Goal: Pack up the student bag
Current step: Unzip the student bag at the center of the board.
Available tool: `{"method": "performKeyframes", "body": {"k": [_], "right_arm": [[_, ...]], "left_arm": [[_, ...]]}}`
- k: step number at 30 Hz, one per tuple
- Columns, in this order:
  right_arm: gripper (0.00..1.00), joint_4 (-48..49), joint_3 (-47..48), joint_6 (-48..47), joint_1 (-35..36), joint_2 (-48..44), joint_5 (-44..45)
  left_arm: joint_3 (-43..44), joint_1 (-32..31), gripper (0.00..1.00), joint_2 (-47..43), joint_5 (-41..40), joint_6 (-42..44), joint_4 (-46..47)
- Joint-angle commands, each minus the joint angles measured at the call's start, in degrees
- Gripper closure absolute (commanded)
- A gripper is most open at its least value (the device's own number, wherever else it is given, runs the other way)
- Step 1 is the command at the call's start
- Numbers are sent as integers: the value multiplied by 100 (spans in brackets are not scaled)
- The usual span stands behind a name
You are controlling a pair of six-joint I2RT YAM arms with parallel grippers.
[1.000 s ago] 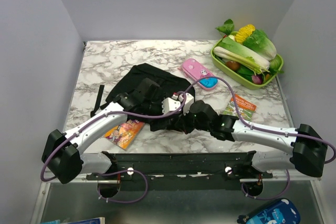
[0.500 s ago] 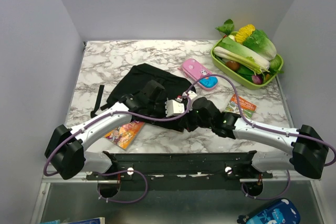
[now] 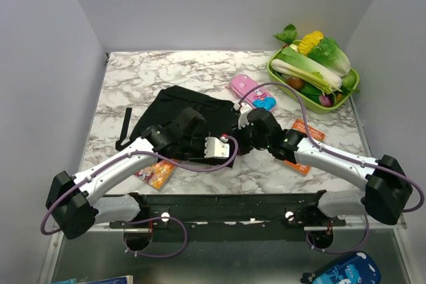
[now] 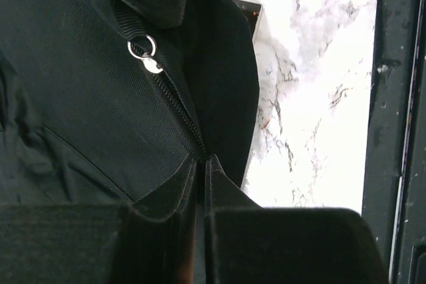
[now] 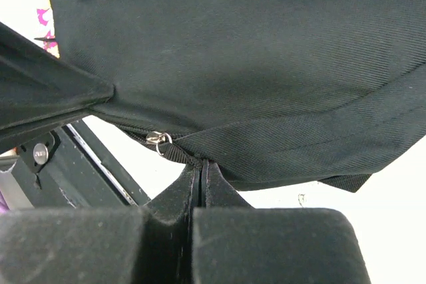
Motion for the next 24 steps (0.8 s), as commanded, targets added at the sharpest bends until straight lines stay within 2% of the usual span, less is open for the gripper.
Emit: {"method": "performKeyframes", "body": {"k": [1,9,14,17,24], "right_arm": [[99,-563,375,-278,-299,298,353],[99,-1171,516,-665,-456,168,1135],[99,-1215,586,-735,-597,-17,1591],[99,-1153,543,-604,-694,-184,2038],[99,-837,-11,37,-747,-606,2857]], "left_arm": [[-160,-60,87,-327,-191,397,-1263],[-493,-60,91,-722,-560,1135,-1403],[-248,-52,97,-732,-841,1636,-1465],[-55,45,98,-662,-850,2233,-1710],[-185,203,98,-652,-1307,2770,-1843]]}}
